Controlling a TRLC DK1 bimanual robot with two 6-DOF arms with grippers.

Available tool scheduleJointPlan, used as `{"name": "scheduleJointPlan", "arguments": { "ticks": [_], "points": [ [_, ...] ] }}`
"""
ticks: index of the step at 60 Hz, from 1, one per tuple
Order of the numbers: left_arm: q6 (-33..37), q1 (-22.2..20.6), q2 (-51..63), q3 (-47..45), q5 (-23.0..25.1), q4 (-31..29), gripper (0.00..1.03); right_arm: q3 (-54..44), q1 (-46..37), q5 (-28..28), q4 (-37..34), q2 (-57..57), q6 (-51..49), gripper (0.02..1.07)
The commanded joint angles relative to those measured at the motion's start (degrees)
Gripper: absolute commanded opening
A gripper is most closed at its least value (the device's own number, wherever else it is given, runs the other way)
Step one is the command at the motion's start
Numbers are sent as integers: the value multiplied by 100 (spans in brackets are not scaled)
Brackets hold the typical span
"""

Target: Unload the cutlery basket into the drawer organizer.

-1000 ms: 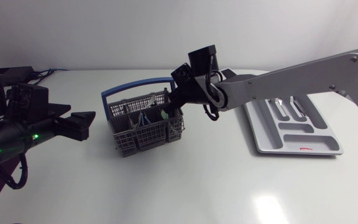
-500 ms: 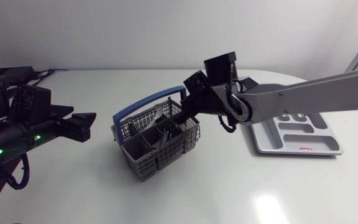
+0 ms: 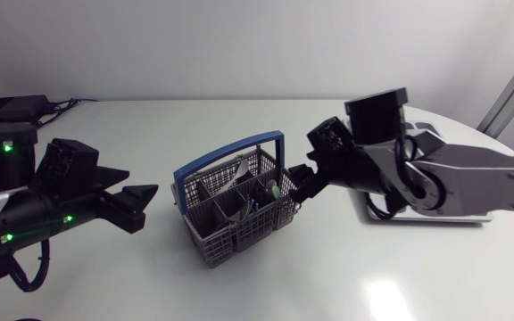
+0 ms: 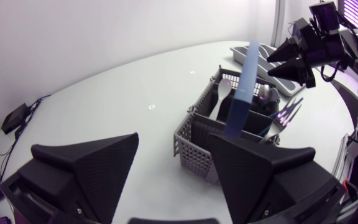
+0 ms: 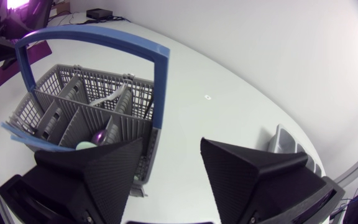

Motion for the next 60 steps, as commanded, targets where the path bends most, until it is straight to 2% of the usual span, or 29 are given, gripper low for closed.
{"name": "scheduleJointPlan", "arguments": {
  "ticks": [1, 7, 12, 15, 21, 26, 30, 43, 60],
  "points": [
    [236, -211, -121, -259, 9, -97, 67, -364, -192, -8, -137, -477, 68, 84],
    [271, -439, -121, -356, 9, -97, 58, -523, -474, -60, -225, -626, 68, 82],
    [271, -536, -121, -373, 9, -97, 53, -602, -737, -245, -198, -617, 42, 58],
    [271, -598, -103, -373, 9, -97, 46, -628, -834, -333, -190, -591, 24, 46],
    [289, -694, -33, -400, 18, -44, 38, -619, -957, -491, -172, -468, 24, 29],
    [307, -765, 64, -435, 18, 0, 37, -540, -966, -526, -137, -283, 42, 27],
    [342, -826, 117, -470, 18, 53, 32, -417, -957, -614, -137, -55, 103, 26],
    [368, -844, 301, -540, 27, 264, 32, -74, -746, -781, -137, 499, 323, 25],
    [403, -861, 1075, -470, 27, 1072, 32, 13, -447, -1010, -216, 499, 429, 25]
  ]
}}
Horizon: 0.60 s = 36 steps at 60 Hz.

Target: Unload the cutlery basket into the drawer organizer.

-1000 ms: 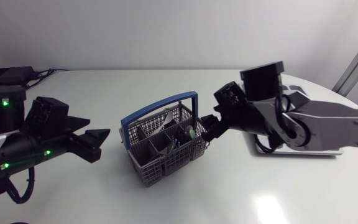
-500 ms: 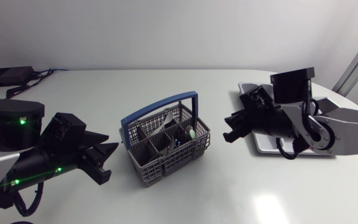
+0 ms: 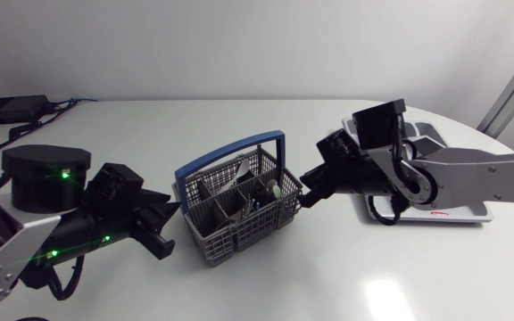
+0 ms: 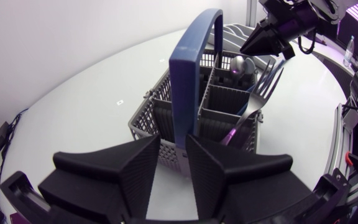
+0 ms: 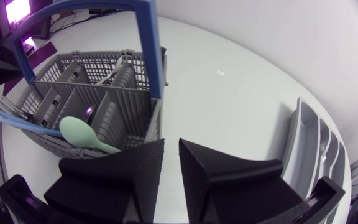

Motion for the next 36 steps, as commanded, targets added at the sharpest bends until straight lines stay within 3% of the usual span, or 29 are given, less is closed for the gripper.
{"name": "scheduleJointPlan", "arguments": {
  "ticks": [1, 21, 36],
  "points": [
    [150, -35, 345, -59, 9, 246, 32, 29, 110, -70, -78, 9, 166, 25],
    [290, 308, 1206, 257, 202, 923, 32, -165, 400, -158, -351, -351, 201, 25],
    [466, 817, 1672, 653, 528, 1020, 32, -296, 796, -123, -553, -571, 333, 25]
  ]
}}
